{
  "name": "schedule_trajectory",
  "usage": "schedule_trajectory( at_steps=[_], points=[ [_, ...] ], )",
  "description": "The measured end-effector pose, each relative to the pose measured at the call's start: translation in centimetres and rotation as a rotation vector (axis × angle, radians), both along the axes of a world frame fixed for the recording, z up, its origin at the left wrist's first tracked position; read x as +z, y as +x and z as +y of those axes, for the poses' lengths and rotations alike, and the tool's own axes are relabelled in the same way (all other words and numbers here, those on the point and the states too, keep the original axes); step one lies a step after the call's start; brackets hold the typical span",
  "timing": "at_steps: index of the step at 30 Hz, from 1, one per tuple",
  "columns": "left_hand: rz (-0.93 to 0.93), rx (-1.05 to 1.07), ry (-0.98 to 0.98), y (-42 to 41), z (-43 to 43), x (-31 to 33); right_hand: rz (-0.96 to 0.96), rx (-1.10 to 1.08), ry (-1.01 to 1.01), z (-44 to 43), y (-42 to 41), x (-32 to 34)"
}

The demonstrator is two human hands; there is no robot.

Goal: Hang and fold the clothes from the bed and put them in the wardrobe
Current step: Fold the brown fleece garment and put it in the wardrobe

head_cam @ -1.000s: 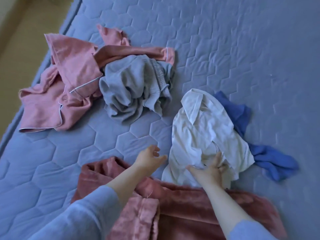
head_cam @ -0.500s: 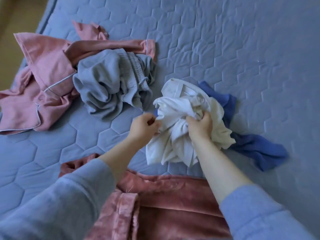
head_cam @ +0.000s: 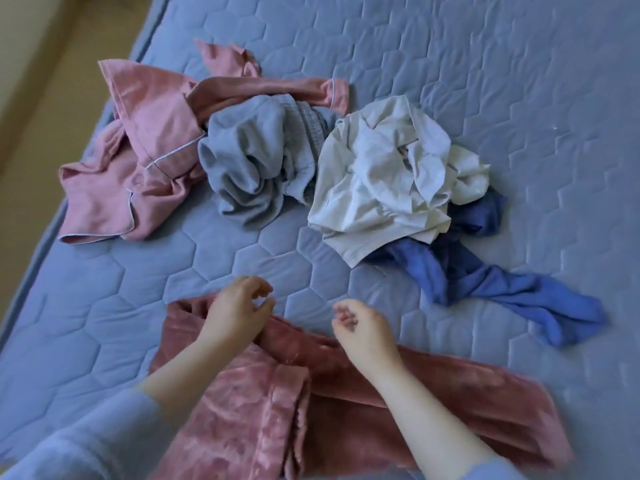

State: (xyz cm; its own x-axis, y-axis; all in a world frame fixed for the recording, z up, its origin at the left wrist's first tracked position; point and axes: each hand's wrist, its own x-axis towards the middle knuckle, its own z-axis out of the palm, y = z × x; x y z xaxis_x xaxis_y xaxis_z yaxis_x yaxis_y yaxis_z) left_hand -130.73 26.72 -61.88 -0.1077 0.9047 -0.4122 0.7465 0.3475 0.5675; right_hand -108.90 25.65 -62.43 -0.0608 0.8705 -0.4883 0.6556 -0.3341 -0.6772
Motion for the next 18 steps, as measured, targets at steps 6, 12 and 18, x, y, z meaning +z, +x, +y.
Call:
schedule_trajectory(
  at_steps=[6, 12, 18],
  points=[
    [0.185, -0.35, 0.051, -3.1, -1.8, -1.2, -0.288, 0.397, -0.07, -2.8, -0.4, -1.8],
    [0.543, -0.721, -0.329, -2.3, 2.0, -3.1, -0.391, 0.514, 0.0, -1.5, -0.5, -2.3],
    [0.453, -0.467, -0.059, -2.8, 4.0, -4.2, -0.594, 0.341, 0.033, 2.1, 0.5, -4.1]
  ],
)
